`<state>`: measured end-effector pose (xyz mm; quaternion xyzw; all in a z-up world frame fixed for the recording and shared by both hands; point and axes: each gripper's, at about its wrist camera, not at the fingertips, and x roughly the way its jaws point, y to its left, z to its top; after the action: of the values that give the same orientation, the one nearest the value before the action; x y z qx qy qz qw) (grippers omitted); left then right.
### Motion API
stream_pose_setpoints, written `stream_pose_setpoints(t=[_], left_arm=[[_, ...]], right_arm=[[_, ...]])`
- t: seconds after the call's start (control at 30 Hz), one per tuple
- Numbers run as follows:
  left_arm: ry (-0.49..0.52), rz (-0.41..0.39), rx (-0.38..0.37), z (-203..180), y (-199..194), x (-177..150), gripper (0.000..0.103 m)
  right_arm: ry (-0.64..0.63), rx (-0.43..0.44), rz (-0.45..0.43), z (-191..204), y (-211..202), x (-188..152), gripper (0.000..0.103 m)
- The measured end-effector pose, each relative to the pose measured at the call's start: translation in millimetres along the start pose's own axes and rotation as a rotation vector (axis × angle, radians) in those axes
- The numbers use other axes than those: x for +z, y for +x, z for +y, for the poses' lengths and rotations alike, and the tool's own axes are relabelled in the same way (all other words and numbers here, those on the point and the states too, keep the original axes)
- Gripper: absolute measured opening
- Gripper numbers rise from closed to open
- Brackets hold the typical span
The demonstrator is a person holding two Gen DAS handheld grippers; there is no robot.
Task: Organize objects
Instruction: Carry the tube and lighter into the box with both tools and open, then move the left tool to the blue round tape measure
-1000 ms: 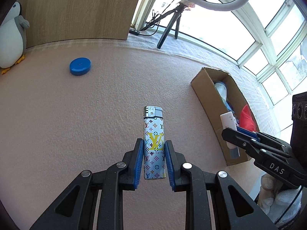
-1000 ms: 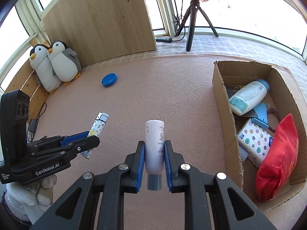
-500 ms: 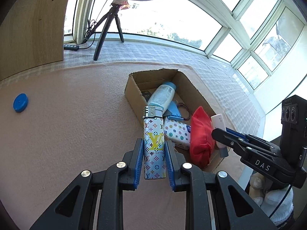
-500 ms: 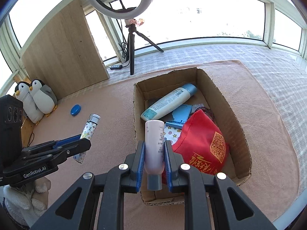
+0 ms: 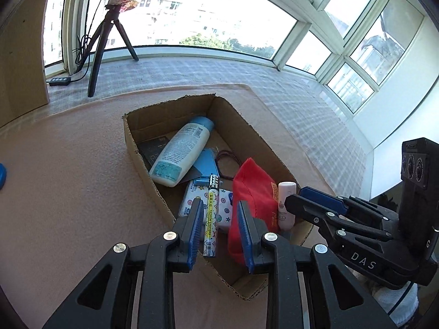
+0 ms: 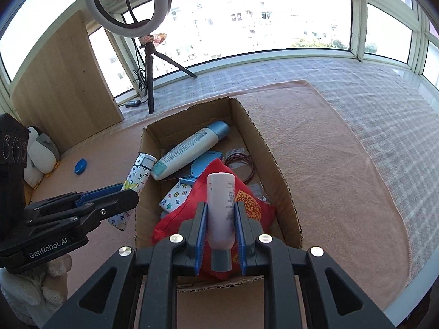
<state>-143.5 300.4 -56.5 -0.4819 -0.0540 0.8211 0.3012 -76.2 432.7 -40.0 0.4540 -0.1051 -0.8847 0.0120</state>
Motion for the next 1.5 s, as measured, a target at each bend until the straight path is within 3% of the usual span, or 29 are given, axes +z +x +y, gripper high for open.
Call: stream_pose_setpoints(t=[0.07, 0.13, 0.63, 1.1, 1.3, 1.5], left_arm=[[0.006, -0.009, 0.005, 1, -2, 0, 0.039], [0.01, -0.015, 0.017, 3, -5, -1, 0.039], [-0.101, -0.039, 0.071, 76, -47, -17, 0.039], [-0.288, -0.051, 0.228, 212, -96, -21, 0.039], [-0.327, -0.027, 0.324, 268, -101, -6, 0.039], [-0.403, -0.024, 0.371, 323, -96, 20, 0.037]], right_arm=[[0.002, 0.004, 0.009, -1, 1, 1, 0.037], [0.005, 0.001, -0.001, -2, 0, 0, 0.041], [-0.012, 0.038, 0.004, 28, 8, 1, 0.041], [-0.125, 0.104, 0.068, 98, 21, -6, 0.042], [-0.161, 0.118, 0.081, 123, 21, -13, 0.044], [-0.166, 0.126, 0.115, 132, 27, -29, 0.044]])
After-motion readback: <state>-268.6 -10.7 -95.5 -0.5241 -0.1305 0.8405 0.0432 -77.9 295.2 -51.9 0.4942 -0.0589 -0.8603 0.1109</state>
